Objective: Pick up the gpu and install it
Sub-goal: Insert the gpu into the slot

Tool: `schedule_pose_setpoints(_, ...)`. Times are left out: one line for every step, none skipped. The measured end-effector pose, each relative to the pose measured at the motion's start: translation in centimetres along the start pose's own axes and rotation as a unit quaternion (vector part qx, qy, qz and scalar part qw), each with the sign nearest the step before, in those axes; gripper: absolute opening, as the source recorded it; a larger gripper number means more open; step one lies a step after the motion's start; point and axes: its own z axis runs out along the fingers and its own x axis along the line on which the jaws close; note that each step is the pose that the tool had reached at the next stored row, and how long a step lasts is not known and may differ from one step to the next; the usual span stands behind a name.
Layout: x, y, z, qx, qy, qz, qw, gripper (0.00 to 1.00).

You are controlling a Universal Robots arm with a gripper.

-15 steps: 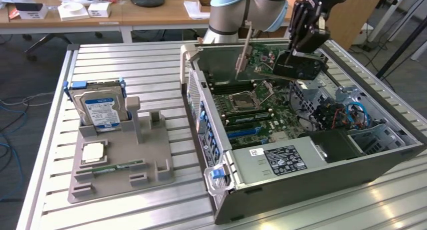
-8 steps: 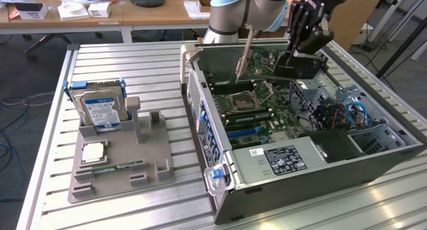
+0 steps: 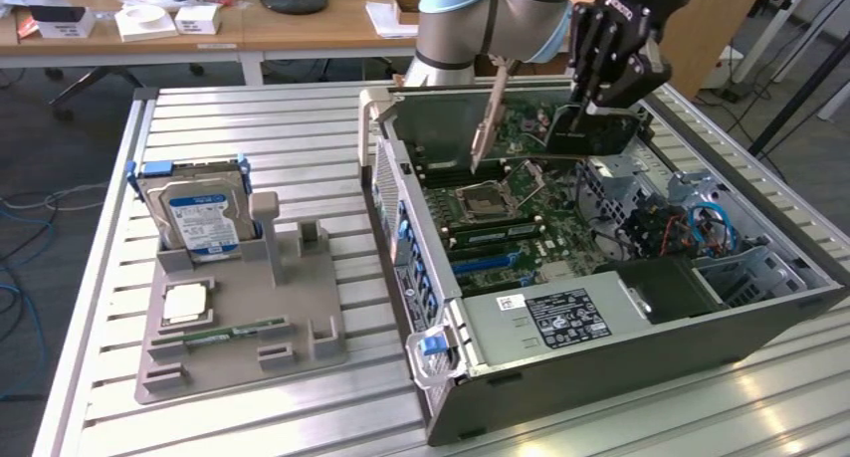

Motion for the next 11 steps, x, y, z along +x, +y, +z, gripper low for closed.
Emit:
schedule_pose_setpoints(0.00, 0.00, 0.01, 0.0001, 0.0002, -0.005, 1.0000, 0.26)
schedule_pose_setpoints(0.00, 0.00, 0.01, 0.0001, 0.0003, -0.008, 1.0000, 0.26)
schedule_pose_setpoints(0.00, 0.00, 0.02, 0.0001, 0.0003, -0.008, 1.0000, 0.26)
schedule_pose_setpoints(0.00, 0.00, 0.03, 0.0001, 0.0004, -0.008, 1.0000, 0.26)
schedule_pose_setpoints(-0.01, 0.00, 0.07, 0.0001, 0.0003, -0.008, 1.0000, 0.26)
schedule_pose_setpoints(-0.01, -0.01, 0.11, 0.0003, 0.0002, -0.008, 1.0000, 0.26)
schedule_pose_setpoints(0.00, 0.00, 0.14, 0.0008, 0.0002, -0.010, 1.0000, 0.26)
schedule_pose_setpoints(0.00, 0.00, 0.19, 0.0016, 0.0001, -0.012, 0.9999, 0.26)
schedule_pose_setpoints(-0.01, 0.00, 0.23, 0.0023, 0.0002, -0.015, 0.9999, 0.26)
schedule_pose_setpoints(-0.01, -0.01, 0.26, 0.0032, 0.0002, -0.018, 0.9998, 0.26)
schedule_pose_setpoints(-0.01, -0.01, 0.31, 0.0040, 0.0003, -0.023, 0.9997, 0.26)
